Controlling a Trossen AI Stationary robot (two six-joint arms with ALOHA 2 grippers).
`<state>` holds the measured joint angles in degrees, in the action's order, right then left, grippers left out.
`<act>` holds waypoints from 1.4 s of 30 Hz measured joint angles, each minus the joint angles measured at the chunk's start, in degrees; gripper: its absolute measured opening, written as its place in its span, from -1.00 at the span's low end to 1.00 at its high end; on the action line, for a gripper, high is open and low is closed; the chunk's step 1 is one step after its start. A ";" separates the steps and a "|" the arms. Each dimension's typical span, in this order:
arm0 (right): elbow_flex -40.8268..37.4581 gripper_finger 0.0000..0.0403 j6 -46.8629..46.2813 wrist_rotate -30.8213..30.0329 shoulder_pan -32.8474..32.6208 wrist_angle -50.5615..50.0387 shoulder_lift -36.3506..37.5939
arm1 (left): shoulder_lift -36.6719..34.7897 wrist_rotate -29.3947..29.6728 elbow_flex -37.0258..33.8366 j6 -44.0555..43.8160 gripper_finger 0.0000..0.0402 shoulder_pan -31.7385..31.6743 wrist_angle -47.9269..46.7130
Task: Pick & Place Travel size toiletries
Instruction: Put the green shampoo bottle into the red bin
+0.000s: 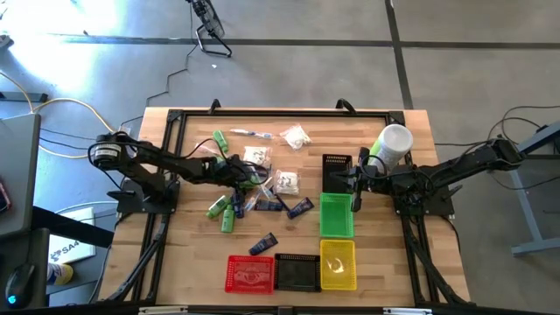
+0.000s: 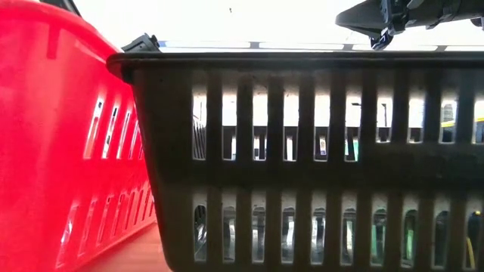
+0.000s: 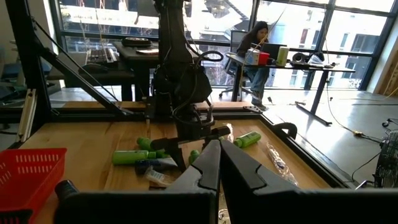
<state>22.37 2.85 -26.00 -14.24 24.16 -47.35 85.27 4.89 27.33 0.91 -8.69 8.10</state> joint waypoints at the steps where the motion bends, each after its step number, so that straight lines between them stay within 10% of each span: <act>1: 0.00 -0.99 0.00 0.00 0.00 0.02 -0.02 | 0.00 0.00 -0.02 0.00 0.37 0.00 -0.09; 42: 0.00 -0.98 -0.25 0.90 -0.02 -0.76 0.00 | 0.13 -2.42 -0.28 -4.24 0.18 0.04 1.31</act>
<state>22.37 2.60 -25.10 -14.26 23.40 -47.35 85.41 2.47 27.05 -3.33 -8.64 9.41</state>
